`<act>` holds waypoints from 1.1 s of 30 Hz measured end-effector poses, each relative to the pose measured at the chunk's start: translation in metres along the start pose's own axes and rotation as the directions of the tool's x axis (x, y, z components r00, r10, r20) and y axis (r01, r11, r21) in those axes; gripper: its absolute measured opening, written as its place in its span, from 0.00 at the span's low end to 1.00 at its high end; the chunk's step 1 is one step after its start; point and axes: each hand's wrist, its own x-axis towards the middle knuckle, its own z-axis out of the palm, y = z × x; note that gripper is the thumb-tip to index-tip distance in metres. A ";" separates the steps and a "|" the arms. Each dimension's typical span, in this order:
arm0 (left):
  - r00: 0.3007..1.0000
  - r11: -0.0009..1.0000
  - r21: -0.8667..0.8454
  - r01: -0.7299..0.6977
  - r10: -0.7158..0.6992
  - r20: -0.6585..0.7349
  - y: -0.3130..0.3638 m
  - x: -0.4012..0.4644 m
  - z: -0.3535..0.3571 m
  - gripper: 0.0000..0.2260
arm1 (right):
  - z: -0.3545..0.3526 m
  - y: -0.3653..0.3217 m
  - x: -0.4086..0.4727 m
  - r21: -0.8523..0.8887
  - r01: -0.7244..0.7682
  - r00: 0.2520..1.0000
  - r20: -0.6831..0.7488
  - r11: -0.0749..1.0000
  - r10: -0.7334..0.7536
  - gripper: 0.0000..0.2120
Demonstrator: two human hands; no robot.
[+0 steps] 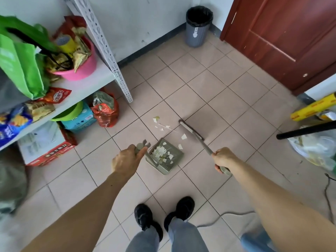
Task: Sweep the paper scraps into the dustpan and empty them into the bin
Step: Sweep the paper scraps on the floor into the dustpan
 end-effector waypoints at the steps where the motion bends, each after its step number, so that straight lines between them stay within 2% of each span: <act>1: 1.000 1.000 0.013 -0.016 0.016 0.008 -0.003 -0.001 0.002 0.26 | 0.008 0.002 -0.005 0.002 -0.006 1.000 0.011 1.000 0.006 0.10; 6: 0.997 0.995 0.059 -0.077 0.076 0.022 -0.009 -0.005 0.010 0.25 | 0.035 0.012 -0.037 0.036 0.015 0.989 0.145 0.999 -0.020 0.08; 11: 0.998 0.999 0.015 -0.043 0.042 0.040 -0.006 -0.004 0.013 0.27 | 0.017 0.009 -0.070 0.129 0.010 0.975 0.218 0.992 -0.038 0.06; 14: 1.000 0.999 -0.053 -0.003 0.004 0.011 -0.012 -0.006 0.010 0.26 | 0.011 0.002 -0.077 0.150 0.021 0.981 0.187 0.988 -0.049 0.07; 20: 0.999 0.996 -0.071 0.051 -0.052 -0.013 -0.039 -0.008 -0.004 0.27 | 0.029 -0.024 -0.070 0.204 0.047 0.994 0.089 0.978 -0.066 0.08; 24: 0.993 0.989 -0.098 0.109 -0.113 -0.041 -0.067 -0.010 -0.013 0.27 | 0.052 -0.051 -0.055 0.158 0.086 0.996 0.017 0.984 -0.090 0.08; 28: 0.981 0.976 -0.126 0.177 -0.185 -0.053 -0.102 -0.011 -0.021 0.27 | 0.076 -0.086 -0.042 0.037 0.125 0.992 -0.036 0.991 -0.123 0.07; 33: 0.969 0.965 -0.114 0.236 -0.242 -0.048 -0.135 -0.007 -0.027 0.27 | 0.101 -0.129 -0.030 -0.085 0.174 0.984 -0.025 0.981 -0.177 0.07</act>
